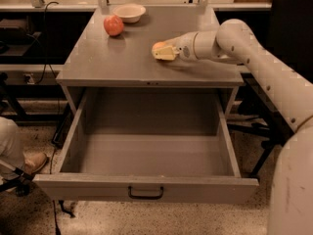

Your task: Pick orange from top drawer and place on counter

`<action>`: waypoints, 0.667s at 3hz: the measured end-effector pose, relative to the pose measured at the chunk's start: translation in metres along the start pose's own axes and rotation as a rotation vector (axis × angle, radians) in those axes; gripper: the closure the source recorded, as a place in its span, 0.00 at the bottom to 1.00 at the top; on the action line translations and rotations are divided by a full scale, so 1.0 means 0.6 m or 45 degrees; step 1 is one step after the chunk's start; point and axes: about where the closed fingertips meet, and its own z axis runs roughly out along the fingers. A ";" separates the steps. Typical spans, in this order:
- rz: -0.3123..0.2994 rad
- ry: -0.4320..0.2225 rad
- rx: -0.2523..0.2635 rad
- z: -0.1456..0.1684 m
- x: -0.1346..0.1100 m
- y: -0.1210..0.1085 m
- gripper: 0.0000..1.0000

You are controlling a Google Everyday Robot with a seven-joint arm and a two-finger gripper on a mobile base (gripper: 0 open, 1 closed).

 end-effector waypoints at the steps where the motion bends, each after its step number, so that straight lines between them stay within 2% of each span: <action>1: 0.039 0.016 0.000 0.026 0.007 -0.014 0.51; 2: 0.047 0.017 -0.001 0.033 0.007 -0.017 0.28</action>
Offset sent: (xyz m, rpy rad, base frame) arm 0.0236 0.0027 -0.0083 0.0129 0.0379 -0.0240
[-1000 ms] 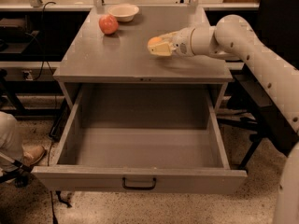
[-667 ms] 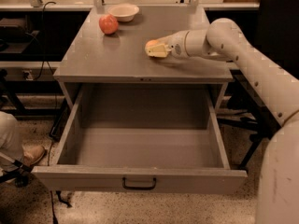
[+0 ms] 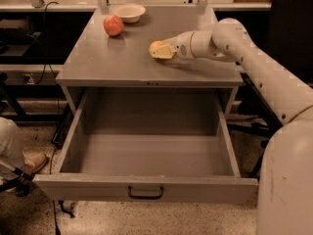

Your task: Pick orange from top drawer and place on counter

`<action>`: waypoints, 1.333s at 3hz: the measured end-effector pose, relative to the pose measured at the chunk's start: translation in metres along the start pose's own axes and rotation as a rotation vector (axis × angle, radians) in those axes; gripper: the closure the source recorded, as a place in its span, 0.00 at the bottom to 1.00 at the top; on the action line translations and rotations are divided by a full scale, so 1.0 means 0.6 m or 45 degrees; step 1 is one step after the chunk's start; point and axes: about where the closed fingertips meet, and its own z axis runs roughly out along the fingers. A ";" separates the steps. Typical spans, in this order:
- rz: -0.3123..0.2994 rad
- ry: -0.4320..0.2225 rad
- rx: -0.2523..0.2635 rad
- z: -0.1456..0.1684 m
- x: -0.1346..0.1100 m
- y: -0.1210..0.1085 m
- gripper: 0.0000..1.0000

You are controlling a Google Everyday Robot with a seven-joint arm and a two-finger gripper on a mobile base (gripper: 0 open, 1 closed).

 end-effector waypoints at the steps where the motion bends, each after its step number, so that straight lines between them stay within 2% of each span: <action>1: -0.003 -0.007 -0.006 -0.001 -0.004 0.001 0.04; 2: -0.021 -0.033 0.002 -0.019 -0.016 0.002 0.00; 3: -0.048 -0.060 0.038 -0.053 -0.029 -0.002 0.00; 4: -0.064 -0.117 0.153 -0.150 -0.054 -0.008 0.00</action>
Offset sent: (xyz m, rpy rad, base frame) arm -0.0057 -0.0121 0.0186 0.0211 -0.0364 0.0028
